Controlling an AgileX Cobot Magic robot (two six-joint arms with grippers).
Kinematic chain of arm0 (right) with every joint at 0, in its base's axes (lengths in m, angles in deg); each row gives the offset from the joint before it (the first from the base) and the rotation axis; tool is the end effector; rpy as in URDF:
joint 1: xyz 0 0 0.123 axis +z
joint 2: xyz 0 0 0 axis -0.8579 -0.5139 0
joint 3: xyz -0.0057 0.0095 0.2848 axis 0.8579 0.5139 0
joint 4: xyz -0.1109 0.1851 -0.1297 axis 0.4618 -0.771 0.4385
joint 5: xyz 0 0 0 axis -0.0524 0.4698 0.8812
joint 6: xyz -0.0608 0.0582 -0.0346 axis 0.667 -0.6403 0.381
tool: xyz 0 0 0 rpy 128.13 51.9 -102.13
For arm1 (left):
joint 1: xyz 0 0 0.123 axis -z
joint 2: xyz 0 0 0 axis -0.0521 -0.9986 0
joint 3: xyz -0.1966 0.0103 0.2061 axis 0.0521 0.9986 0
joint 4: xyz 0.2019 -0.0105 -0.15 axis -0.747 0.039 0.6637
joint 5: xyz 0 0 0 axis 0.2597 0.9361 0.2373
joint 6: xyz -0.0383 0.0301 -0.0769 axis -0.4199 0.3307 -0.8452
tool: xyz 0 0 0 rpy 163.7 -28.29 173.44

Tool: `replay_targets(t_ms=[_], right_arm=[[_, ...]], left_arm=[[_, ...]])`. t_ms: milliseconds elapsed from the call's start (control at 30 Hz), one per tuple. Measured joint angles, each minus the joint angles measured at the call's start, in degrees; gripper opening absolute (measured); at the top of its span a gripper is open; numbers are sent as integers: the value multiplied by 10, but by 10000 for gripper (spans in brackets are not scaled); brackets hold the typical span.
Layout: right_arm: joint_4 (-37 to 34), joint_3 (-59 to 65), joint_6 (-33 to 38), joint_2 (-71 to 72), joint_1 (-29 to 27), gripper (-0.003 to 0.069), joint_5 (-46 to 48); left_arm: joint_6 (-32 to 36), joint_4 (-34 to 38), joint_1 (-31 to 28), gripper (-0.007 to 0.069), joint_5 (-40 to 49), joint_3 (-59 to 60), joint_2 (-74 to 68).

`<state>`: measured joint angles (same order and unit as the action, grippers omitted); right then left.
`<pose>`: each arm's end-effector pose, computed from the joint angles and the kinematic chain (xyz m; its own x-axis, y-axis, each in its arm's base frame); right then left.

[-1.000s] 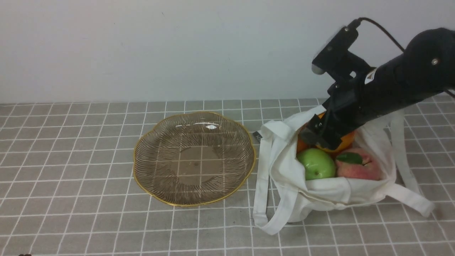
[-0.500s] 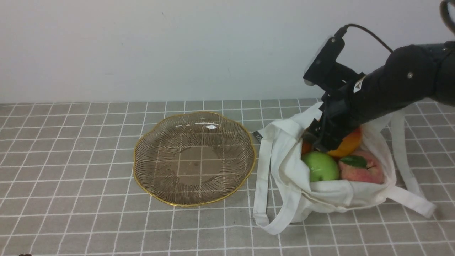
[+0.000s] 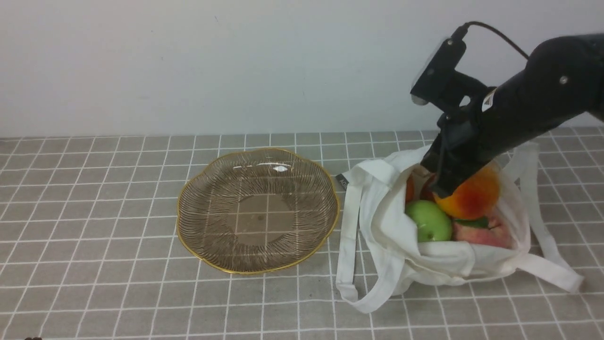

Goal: Take the fruit out of the bag on the grey coffee tablecloth and place them on the plate.
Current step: 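Reach into the cloth bag and grasp a fruit inside it with the right gripper, then carry the orange fruit from the bag to the plate with the right gripper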

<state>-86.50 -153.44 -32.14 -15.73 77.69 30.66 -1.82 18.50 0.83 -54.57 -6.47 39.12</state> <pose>0.3357 0.1223 0.2716 -0.4270 -0.7941 -0.4325 -0.7976 0.5561 -0.2337 0.0524 -0.0034 0.1701 -0.3092 -0.0318 -0.9505 0.0504 0.9975 -0.0498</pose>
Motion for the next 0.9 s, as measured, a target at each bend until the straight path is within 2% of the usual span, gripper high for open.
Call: replay_targets(t_ms=[300, 433, 600, 700, 900], right_arm=[[-12, 0, -23, 72, 0, -5, 39], [-63, -2, -28, 102, 0, -6, 39], [-186, -34, -29, 109, 14, -6, 42], [-285, -52, -11, 93, 48, -6, 33], [-447, -59, 71, 1, 120, -6, -80]], left_arm=[[0, 0, 0, -8, 0, 0, 0], [0, 0, 0, -8, 0, 0, 0], [0, 0, 0, -8, 0, 0, 0], [0, 0, 0, -8, 0, 0, 0], [0, 0, 0, -8, 0, 0, 0]])
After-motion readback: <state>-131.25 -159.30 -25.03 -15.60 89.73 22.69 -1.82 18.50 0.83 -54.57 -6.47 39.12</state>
